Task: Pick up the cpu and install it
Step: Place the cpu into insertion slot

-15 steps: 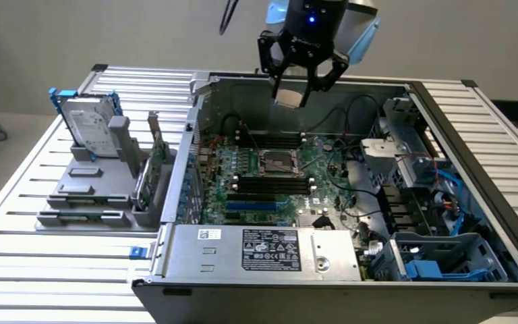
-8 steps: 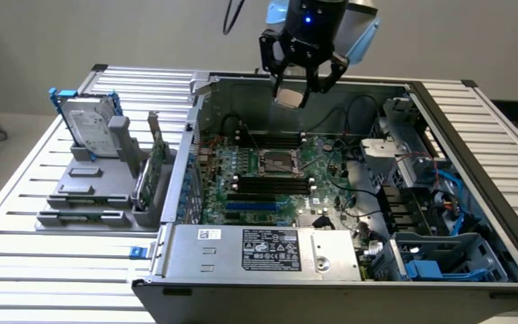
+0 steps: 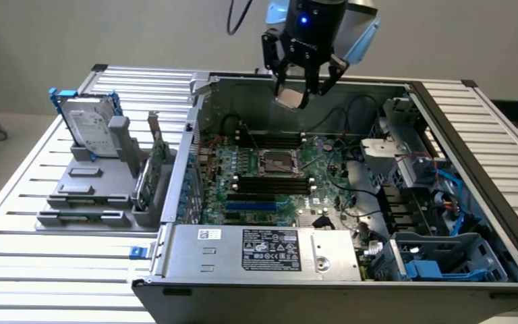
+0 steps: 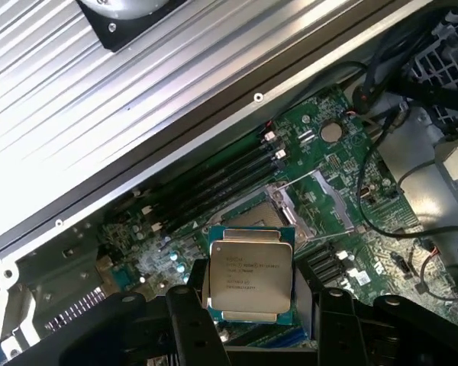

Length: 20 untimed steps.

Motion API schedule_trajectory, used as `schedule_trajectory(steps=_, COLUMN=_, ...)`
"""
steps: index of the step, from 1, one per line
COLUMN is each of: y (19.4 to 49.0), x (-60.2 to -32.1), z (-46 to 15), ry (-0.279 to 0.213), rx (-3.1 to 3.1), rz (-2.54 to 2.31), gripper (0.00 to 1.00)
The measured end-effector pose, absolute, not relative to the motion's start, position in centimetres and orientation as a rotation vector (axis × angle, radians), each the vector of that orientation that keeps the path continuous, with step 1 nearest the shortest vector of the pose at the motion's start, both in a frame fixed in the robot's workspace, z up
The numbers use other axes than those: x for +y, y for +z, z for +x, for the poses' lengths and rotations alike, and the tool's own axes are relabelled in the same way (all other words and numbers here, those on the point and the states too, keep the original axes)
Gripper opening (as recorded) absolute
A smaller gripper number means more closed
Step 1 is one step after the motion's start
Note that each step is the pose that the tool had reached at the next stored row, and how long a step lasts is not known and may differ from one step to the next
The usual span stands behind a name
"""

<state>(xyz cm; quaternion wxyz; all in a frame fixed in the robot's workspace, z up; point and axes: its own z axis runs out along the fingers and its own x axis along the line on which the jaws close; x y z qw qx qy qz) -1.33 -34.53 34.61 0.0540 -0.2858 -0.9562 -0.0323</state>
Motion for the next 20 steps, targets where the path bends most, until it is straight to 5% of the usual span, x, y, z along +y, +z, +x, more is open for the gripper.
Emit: schedule_trajectory(steps=20, y=34.06, x=-34.53, z=-1.33, ry=-0.127, rx=-2.711, rz=-1.386, gripper=0.54)
